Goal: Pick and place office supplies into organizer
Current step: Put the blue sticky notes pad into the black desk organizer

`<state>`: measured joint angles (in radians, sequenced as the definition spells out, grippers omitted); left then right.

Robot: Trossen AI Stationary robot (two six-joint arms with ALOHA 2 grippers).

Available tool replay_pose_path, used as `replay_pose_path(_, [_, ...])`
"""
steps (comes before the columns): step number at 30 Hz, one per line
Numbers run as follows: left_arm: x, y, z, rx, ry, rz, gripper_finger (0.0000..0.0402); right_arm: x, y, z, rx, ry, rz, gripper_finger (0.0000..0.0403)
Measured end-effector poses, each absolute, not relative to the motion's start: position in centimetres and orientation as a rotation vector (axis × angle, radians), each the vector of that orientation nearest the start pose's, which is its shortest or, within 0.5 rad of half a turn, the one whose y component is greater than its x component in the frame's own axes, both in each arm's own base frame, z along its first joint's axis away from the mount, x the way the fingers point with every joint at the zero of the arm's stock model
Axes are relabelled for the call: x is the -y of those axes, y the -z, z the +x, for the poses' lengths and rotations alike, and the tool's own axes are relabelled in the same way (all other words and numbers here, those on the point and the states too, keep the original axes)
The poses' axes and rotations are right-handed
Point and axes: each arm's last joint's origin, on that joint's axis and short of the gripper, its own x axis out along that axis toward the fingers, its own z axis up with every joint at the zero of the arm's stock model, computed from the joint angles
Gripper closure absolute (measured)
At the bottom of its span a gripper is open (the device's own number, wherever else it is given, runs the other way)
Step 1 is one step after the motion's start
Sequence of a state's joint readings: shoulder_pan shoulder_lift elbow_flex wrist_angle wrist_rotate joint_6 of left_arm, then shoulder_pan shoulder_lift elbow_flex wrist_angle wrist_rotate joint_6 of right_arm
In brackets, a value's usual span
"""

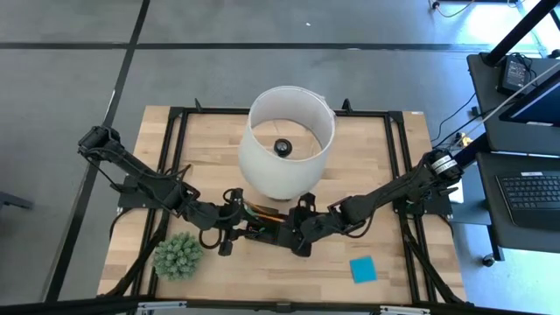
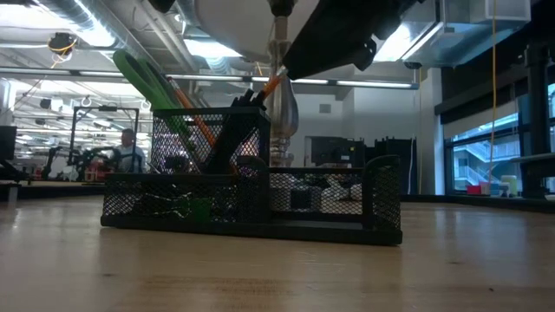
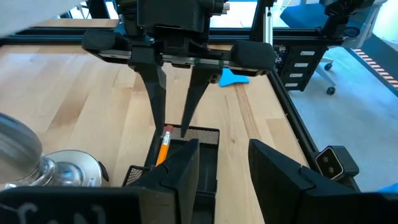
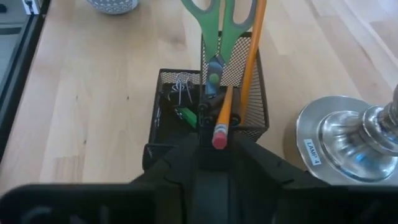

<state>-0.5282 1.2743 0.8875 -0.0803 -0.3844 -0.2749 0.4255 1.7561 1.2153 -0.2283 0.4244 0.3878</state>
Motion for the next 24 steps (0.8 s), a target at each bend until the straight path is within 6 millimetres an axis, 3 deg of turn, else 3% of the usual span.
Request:
replay_pose_path(10, [13.0,-27.6,24.5,-0.435,0.082,-0.064,0.0270,-14.3,-23.0,34.5,-0.714,0.140,0.042,0.0242])
replay_pose_path(18, [13.0,-27.6,24.4,-0.441,0.084,-0.061,0.0270,-14.4,-26.0,33.9,-0.830,0.210,0.088,0.0238])
replay_pose_path(24, [13.1,-27.6,24.4,-0.446,0.104,-0.057,0.0270,-16.1,-28.5,32.6,-0.940,0.183,0.237,0.0238])
